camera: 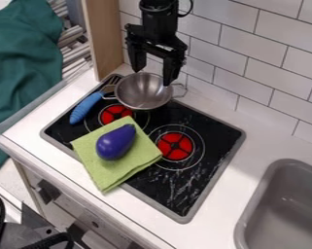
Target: Move the blue fork to the right side of the stove
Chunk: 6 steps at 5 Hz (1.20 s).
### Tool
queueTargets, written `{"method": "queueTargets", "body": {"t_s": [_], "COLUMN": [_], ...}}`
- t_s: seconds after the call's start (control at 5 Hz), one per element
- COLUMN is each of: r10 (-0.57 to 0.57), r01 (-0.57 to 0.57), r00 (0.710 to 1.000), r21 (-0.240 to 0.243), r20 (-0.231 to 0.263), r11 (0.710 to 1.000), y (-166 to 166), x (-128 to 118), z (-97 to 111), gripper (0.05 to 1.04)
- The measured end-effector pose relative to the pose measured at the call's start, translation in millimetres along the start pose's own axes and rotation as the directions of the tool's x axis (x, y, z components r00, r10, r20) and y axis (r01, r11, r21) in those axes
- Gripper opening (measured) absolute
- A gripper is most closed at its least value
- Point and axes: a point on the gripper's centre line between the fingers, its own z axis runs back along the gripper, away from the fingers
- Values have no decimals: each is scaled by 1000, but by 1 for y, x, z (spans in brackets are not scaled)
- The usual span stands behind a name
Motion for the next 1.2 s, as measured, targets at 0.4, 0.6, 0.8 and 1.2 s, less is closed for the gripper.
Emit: {"method": "queueTargets", "body": {"t_s": [0.4, 0.6, 0.8, 1.2], "r10": [-7, 13, 21, 111], "r01": [8, -13, -21, -108], "r00": [1000, 1000, 1000, 993], "r21": [28, 59, 93, 78], "r20": [-23, -5, 10, -39], "r11": [1000, 998, 995, 991], "y": [16, 41, 65, 96], "x": [-5, -14, -22, -76], "z": [-15, -22, -10, -16], "gripper": [1005, 1005, 1005, 1005]}}
